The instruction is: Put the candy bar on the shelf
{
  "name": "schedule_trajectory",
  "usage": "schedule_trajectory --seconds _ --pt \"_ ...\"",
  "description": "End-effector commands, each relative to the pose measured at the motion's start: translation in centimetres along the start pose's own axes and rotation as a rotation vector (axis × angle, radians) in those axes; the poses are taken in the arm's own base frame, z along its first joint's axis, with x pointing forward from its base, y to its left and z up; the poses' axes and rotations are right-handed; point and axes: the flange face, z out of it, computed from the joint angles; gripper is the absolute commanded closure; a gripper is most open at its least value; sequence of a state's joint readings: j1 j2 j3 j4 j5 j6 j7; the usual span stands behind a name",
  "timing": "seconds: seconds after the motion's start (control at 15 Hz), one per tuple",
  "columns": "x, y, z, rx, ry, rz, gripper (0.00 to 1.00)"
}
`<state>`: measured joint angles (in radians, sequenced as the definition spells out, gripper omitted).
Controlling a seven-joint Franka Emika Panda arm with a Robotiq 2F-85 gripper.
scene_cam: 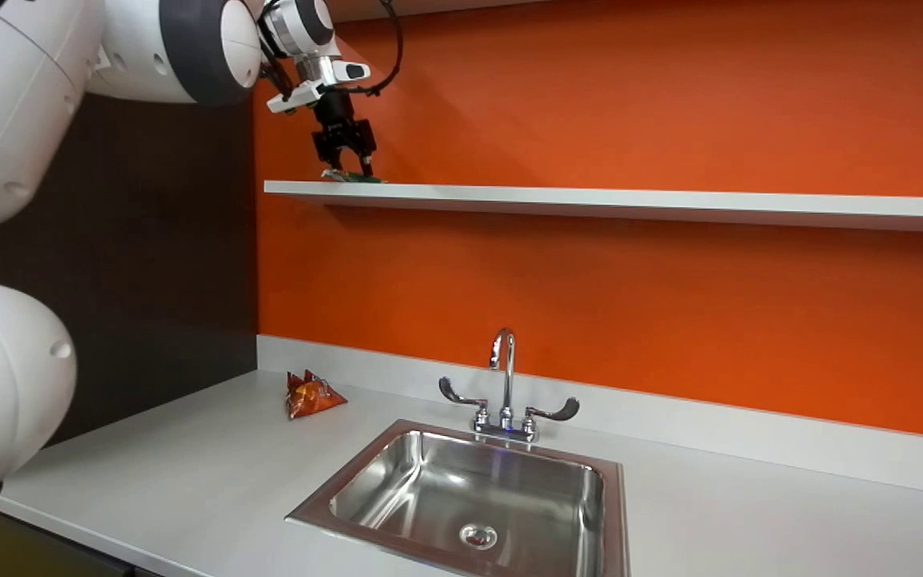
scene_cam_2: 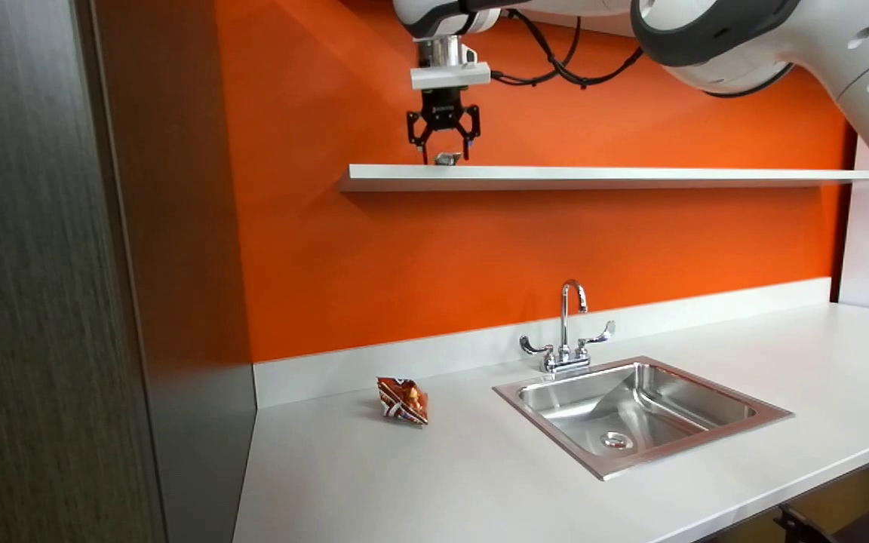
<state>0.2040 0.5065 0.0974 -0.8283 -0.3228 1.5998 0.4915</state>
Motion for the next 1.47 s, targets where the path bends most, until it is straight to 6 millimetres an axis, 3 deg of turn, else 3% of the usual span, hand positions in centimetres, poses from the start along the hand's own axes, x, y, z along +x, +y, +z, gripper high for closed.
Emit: schedule_trajectory --seconds 0.0,0.8,1.4 --pt "0.1 0.3 -0.9 -0.027 0.002 0.017 0.0" --pt "-2.2 2.5 -4.4 -0.001 -0.024 -0.023 0.0" --pt "-8.8 5.6 -7.1 -0.006 -0.058 -0.106 0.0"
